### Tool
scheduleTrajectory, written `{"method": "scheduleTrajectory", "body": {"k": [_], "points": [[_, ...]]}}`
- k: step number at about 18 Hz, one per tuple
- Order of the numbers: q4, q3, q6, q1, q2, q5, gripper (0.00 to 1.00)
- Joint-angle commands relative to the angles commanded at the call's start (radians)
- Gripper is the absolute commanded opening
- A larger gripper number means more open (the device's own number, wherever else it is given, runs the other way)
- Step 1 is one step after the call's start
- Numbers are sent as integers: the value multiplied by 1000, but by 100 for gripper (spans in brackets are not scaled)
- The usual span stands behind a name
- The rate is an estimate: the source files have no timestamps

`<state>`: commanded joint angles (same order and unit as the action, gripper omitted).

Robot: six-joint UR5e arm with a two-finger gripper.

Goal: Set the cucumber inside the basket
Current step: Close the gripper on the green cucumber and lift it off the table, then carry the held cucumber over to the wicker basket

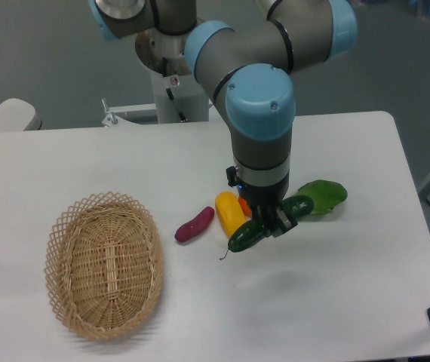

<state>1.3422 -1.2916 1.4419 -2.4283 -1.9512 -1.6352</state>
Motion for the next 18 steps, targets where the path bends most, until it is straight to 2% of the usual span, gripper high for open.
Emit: {"method": "scheduleTrajectory", "body": {"k": [9,15,18], "points": [[0,5,-21,6,-5,17,21],[-15,3,-145,70,-23,12,21],[-24,-5,-291,132,-25,2,21]]}}
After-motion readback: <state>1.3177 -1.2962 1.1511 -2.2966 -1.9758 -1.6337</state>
